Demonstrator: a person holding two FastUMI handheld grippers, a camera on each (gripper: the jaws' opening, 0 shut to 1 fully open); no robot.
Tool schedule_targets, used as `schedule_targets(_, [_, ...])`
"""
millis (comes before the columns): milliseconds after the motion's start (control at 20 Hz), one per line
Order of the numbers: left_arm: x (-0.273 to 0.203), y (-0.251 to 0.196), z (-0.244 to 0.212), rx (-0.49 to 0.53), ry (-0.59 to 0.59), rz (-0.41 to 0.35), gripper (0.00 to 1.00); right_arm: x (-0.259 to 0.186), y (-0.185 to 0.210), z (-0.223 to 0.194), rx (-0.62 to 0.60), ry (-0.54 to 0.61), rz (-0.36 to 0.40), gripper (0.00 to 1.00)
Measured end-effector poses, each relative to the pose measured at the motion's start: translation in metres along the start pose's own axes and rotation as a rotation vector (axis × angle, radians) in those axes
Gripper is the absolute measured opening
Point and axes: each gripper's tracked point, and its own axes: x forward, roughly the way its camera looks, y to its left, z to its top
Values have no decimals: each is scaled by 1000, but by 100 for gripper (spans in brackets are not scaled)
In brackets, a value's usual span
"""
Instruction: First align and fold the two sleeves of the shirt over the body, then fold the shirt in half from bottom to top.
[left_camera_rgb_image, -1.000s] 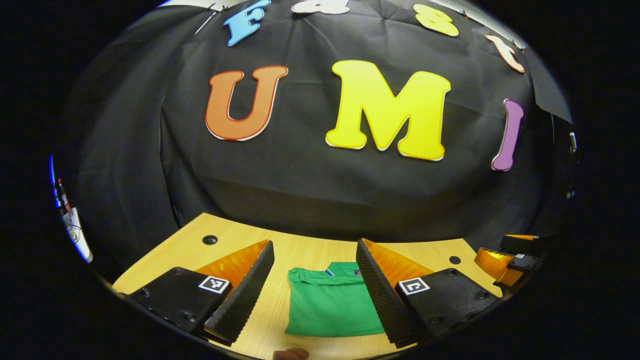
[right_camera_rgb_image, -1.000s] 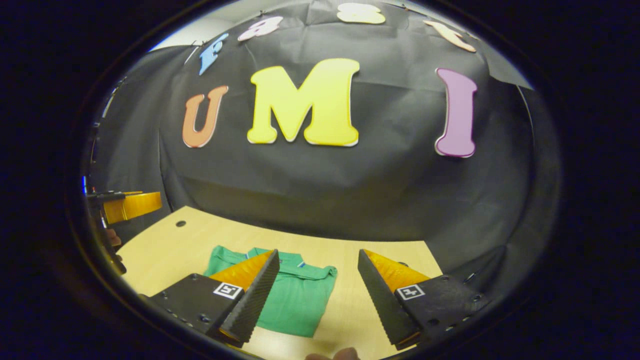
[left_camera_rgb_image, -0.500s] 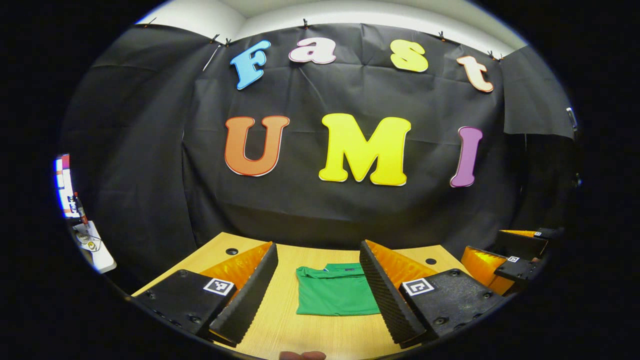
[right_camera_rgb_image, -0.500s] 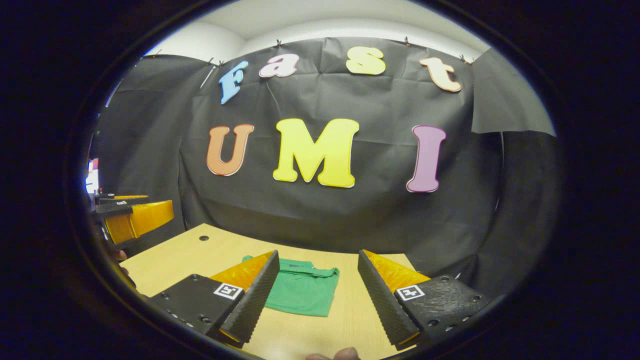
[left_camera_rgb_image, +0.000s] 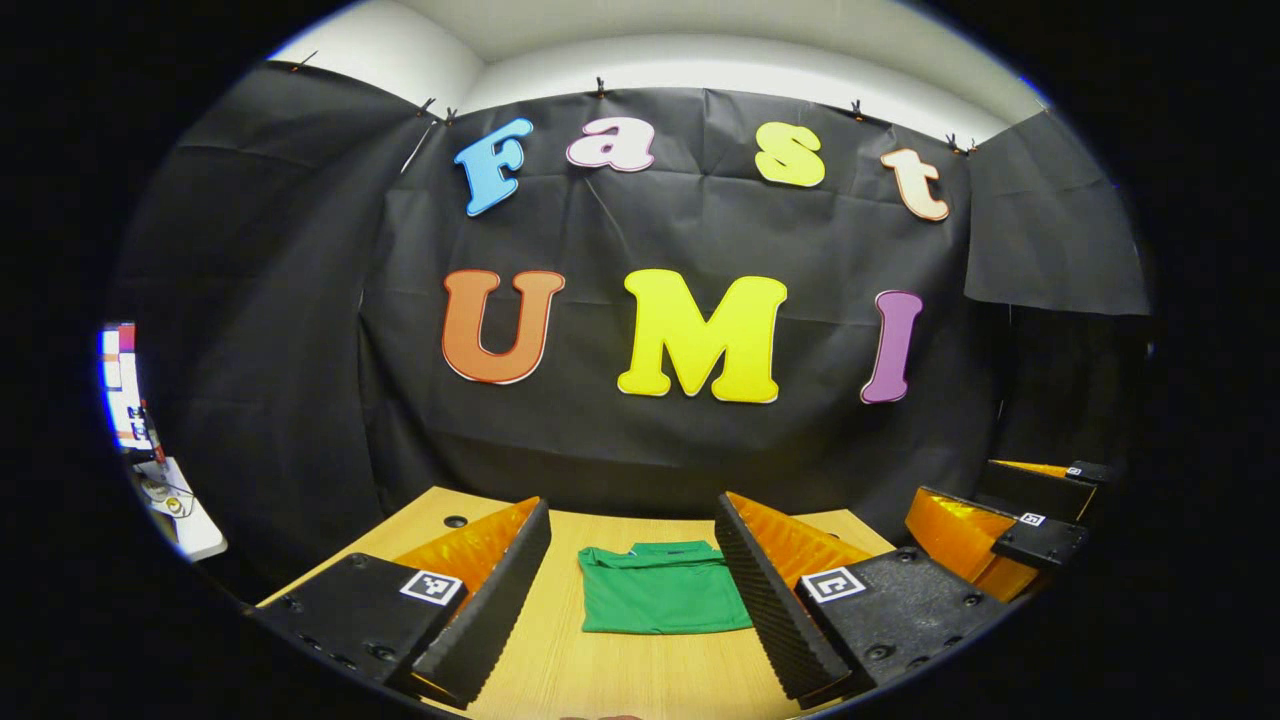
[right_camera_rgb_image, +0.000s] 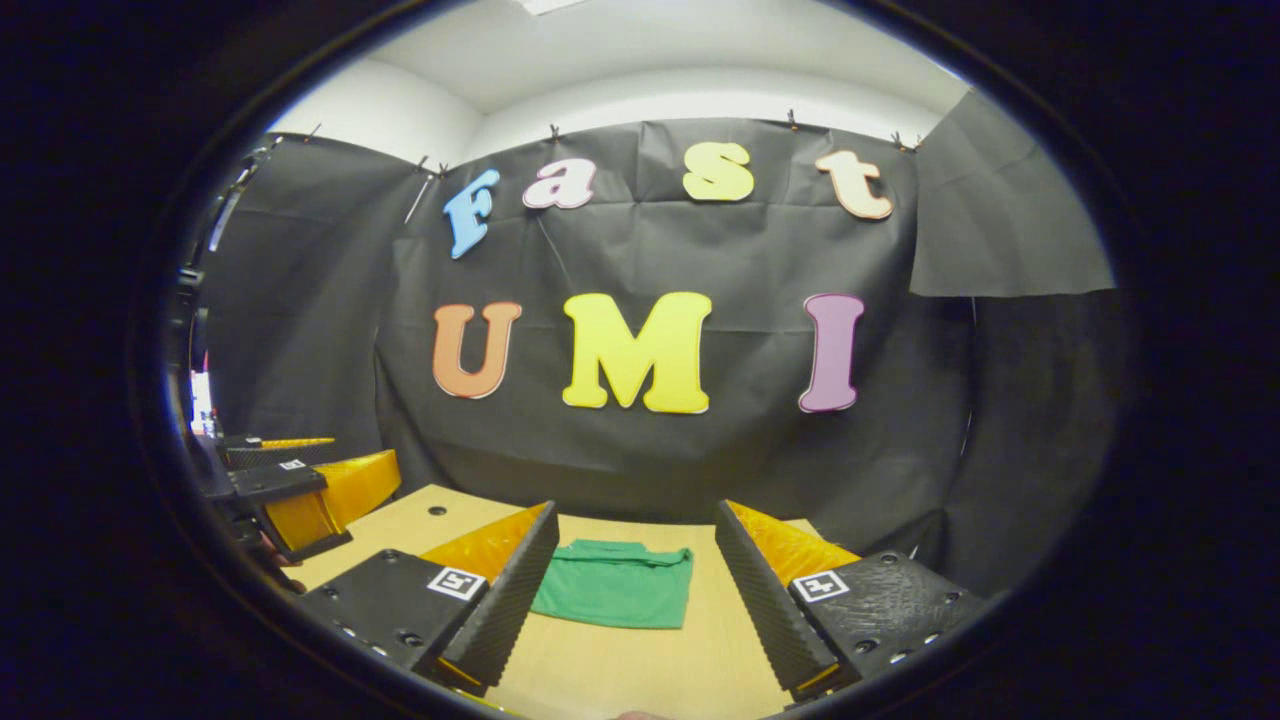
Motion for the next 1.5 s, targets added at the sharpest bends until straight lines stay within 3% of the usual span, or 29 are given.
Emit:
schedule_targets(200, [-3, 9, 12, 46, -45, 12, 100, 0, 0, 5, 21, -8, -27, 97])
schedule_targets(850, [-9, 5, 18, 48, -58, -3, 100, -7, -4, 16, 24, -45, -84, 95])
schedule_targets(1500, [-9, 8, 18, 54, -60, 6, 100, -3, -6, 15, 10, -47, -94, 97])
